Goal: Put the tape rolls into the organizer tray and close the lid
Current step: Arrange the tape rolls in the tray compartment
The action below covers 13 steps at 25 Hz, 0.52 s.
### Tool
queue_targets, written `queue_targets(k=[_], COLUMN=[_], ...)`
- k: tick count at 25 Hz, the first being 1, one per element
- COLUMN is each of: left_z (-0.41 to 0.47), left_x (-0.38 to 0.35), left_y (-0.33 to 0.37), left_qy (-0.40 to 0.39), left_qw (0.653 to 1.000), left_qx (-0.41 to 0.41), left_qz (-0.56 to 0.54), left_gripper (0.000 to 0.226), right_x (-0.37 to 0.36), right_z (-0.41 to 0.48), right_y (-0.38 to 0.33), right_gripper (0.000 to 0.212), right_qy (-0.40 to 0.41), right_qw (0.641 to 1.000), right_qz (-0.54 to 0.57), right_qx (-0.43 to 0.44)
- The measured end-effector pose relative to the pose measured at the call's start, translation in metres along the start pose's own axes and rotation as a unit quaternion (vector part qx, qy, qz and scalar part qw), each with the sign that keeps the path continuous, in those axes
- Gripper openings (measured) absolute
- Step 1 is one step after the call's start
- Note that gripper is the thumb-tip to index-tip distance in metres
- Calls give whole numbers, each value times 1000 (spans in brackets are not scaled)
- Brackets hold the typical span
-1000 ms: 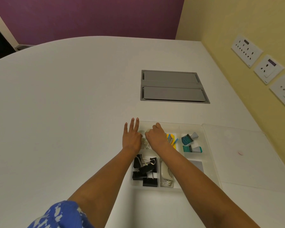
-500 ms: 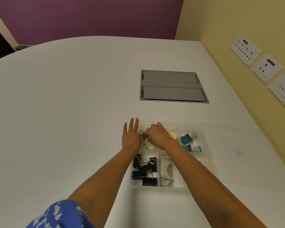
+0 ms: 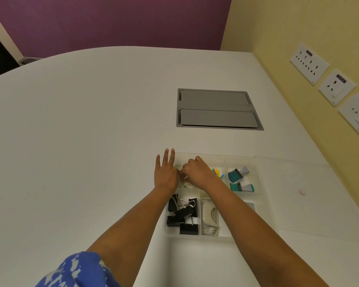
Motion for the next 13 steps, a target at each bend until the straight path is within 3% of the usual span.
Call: queue_targets(k=[3,6,8,13], left_z=[2,0,-3,-13], left_x=[-2,-2,-1,7], left_y=[-1,-5,-8,-10], left_qy=[6,32,43,56], left_qw=[1000,998,997,994], left_qx=[-8,-11,-5,0], left_qz=[-12,-51,-67,-89], left_gripper=[34,36,39,42], right_x=[-1,10,13,5], right_z=[-3,-14,-23,-39], right_y=[8,28,40,48], right_gripper=[19,21,23,38], right_qy=[20,132,182,151], right_qw=[993,960,944,952], right_qz=[109,216,224,186], right_qx=[-42,-118,-160,-191])
Point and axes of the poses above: each hand's wrist, its own z-axis towards the middle knuckle, its own x-axis out of the back of the hand, y = z × x, the point moved 6 cm from there along z, towards the middle knuckle, and after that the axes turned 8 degrees about z, right-handed, at the moved point
